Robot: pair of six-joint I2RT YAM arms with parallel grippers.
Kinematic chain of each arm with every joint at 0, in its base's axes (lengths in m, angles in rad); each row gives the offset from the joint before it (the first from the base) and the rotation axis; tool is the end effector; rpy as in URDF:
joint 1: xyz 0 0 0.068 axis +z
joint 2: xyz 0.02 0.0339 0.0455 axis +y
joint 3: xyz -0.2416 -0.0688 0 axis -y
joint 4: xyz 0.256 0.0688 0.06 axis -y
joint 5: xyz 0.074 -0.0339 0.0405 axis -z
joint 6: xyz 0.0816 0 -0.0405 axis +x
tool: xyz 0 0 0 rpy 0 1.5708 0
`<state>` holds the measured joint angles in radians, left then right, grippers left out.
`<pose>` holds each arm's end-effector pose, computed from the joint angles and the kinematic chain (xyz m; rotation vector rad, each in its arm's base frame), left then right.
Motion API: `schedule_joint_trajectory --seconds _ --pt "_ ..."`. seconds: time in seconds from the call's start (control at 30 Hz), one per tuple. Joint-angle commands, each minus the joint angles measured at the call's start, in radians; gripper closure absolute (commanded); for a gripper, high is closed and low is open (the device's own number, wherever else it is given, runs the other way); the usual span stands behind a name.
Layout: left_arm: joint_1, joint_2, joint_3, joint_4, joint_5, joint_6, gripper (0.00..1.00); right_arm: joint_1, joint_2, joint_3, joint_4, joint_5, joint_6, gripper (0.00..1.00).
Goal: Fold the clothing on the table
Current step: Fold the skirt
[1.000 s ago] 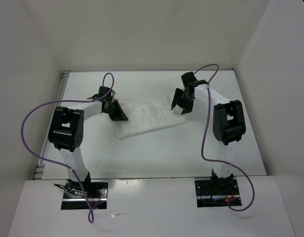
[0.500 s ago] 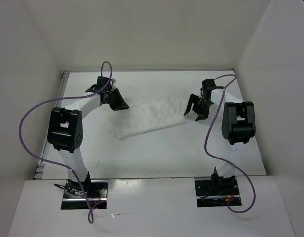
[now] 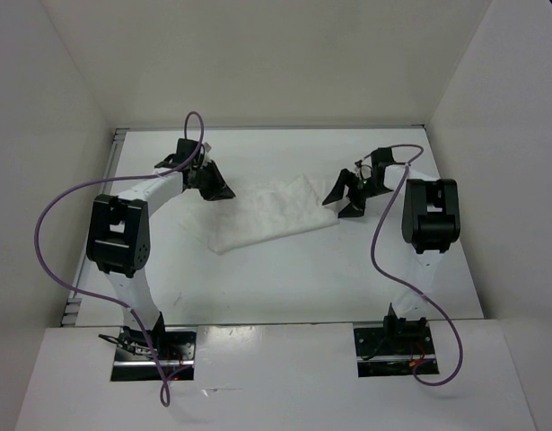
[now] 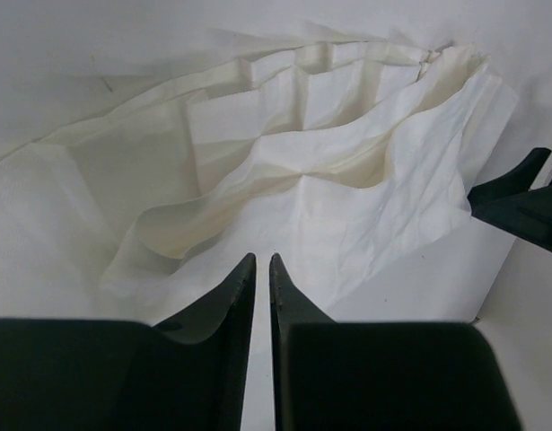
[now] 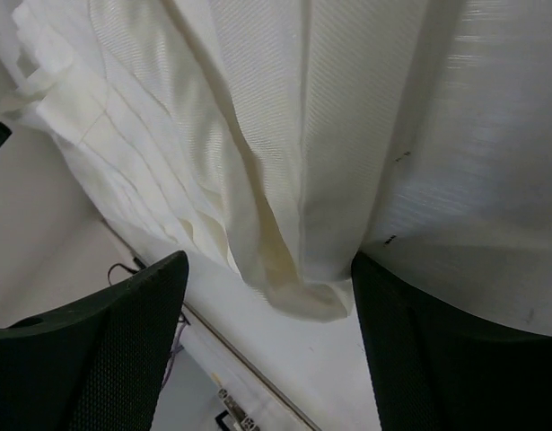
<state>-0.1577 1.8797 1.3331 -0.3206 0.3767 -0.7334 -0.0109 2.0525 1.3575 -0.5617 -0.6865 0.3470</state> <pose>0.4301 -0.0988 0.1476 -0.5501 2.4834 -0.8378 0.4099 0.0473 0.0793 0.3383 2.7498 1.0480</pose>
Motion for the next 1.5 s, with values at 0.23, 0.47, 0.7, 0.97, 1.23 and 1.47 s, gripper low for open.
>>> schedule_joint_trajectory --seconds 0.23,0.47,0.7,0.97,1.23,1.47 --pt "-0.077 0.058 0.012 0.041 0.129 0.026 0.81 0.064 0.136 0.015 0.056 -0.114 -0.046 0.40" --pt "-0.135 0.192 0.126 0.074 0.186 0.028 0.80 0.120 0.098 -0.004 0.056 -0.027 -0.034 1.00" --pt "-0.135 0.308 0.290 0.026 0.145 0.029 0.80 0.120 0.049 -0.014 0.046 0.016 -0.034 1.00" --pt "-0.135 0.384 0.338 -0.061 0.045 0.065 0.80 0.120 0.031 -0.014 0.028 0.038 -0.034 1.00" --pt "-0.126 0.394 0.302 -0.026 -0.042 0.083 0.79 0.120 0.031 -0.014 0.028 0.028 -0.034 1.00" --pt "-0.103 0.167 0.302 0.029 0.048 0.083 0.66 0.120 -0.009 -0.014 0.028 0.028 -0.034 1.00"
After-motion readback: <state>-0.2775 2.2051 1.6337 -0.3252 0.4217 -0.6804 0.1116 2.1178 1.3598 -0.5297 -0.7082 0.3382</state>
